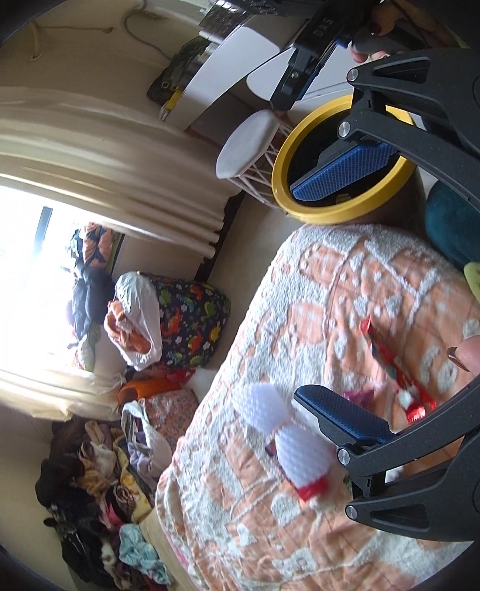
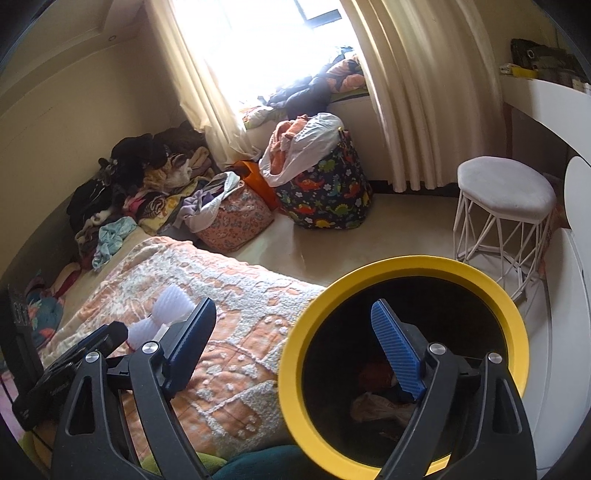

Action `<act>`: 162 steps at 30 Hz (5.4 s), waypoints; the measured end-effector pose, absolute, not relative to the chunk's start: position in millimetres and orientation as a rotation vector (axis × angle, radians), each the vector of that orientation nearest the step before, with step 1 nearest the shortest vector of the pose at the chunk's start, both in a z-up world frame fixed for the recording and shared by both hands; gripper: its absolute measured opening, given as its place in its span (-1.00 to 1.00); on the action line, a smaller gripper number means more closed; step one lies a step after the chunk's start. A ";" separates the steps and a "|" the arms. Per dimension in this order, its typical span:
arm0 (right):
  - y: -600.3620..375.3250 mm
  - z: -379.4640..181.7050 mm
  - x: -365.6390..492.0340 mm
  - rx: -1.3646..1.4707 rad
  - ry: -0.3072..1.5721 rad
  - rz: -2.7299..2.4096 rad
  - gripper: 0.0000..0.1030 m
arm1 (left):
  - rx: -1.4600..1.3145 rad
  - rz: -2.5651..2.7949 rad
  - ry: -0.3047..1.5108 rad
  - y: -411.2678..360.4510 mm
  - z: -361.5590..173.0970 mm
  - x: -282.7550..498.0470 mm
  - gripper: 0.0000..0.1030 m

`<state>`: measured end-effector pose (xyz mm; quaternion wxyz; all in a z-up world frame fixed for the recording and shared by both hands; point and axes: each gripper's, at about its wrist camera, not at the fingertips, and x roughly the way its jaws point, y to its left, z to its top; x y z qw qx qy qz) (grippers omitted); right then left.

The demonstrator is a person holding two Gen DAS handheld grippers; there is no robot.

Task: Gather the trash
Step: 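Move both open tools back over the foam nets and wrappers on the bed, then grasp the white foam net with the left tool while the right tool grasps the red wrapper, then carry the white foam net and red wrapper over the bin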

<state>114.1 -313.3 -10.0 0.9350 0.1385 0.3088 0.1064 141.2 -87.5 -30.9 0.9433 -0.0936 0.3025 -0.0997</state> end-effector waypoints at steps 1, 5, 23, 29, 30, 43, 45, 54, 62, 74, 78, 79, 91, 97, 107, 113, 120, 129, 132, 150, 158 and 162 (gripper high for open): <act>-309.8 -8.9 113.4 0.276 0.632 0.224 0.62 | -0.192 -0.194 0.615 -83.3 -30.7 141.1 0.78; -296.4 -4.9 110.3 0.249 0.630 0.255 0.62 | -0.200 -0.172 0.613 -67.7 -31.4 139.3 0.78; -225.8 -2.9 93.7 0.126 0.654 0.410 0.62 | -0.257 -0.080 0.608 -11.9 -31.5 137.6 0.78; -197.7 -8.0 85.0 0.077 0.669 0.465 0.64 | -0.286 -0.038 0.609 11.7 -32.5 138.7 0.78; -192.6 -8.6 83.7 0.067 0.671 0.475 0.64 | -0.290 -0.034 0.610 14.1 -32.7 138.5 0.78; -152.0 -17.2 72.1 0.037 0.703 0.573 0.66 | -0.347 0.015 0.626 56.5 -42.2 139.4 0.78; -147.3 -20.2 73.0 0.036 0.714 0.581 0.66 | -0.360 0.021 0.625 63.9 -43.1 138.2 0.78; -129.7 -42.3 78.3 0.031 0.786 0.558 0.66 | -0.404 0.016 0.665 83.2 -61.4 142.0 0.60; -121.3 -60.1 93.3 0.025 0.834 0.520 0.66 | -0.387 -0.031 0.724 75.0 -83.0 155.6 0.16; -112.0 -89.0 127.0 0.061 0.930 0.483 0.66 | -0.328 -0.067 0.754 60.3 -90.9 185.0 0.05; -109.9 -95.0 135.9 0.067 0.951 0.472 0.66 | -0.305 -0.088 0.780 53.8 -95.0 193.5 0.05; -108.5 -96.2 136.7 0.067 0.955 0.470 0.66 | -0.299 -0.093 0.786 51.9 -96.3 195.1 0.01; -103.1 -120.9 156.8 0.120 1.060 0.512 0.00 | -0.282 -0.108 0.843 41.4 -112.3 198.7 -0.44; -110.9 -120.9 151.3 0.153 1.038 0.533 -0.14 | -0.282 -0.115 0.852 37.9 -114.9 198.3 -0.59; -128.8 -105.6 137.8 0.186 0.954 0.524 -0.20 | -0.296 -0.129 0.785 36.1 -100.1 186.1 -0.83; -133.0 -93.8 130.9 0.176 0.905 0.537 -0.20 | -0.313 -0.122 0.734 35.6 -83.5 177.9 -0.83; -135.8 -79.7 123.8 0.164 0.857 0.551 -0.20 | -0.333 -0.134 0.696 35.0 -66.8 169.4 -0.84; -148.8 -62.8 117.7 0.174 0.803 0.543 -0.21 | -0.314 -0.151 0.670 23.3 -53.5 162.6 -0.84; -155.0 -57.5 116.3 0.183 0.789 0.537 -0.21 | -0.306 -0.158 0.666 17.8 -50.1 161.0 -0.84; -196.4 -32.2 110.5 0.236 0.723 0.485 -0.21 | -0.254 -0.211 0.659 -16.8 -35.0 153.4 -0.84; -209.3 -25.2 108.8 0.261 0.699 0.469 -0.21 | -0.228 -0.229 0.654 -28.0 -30.1 150.7 -0.84; -216.0 -22.7 109.5 0.272 0.688 0.461 -0.21 | -0.214 -0.238 0.653 -34.8 -28.0 149.1 -0.84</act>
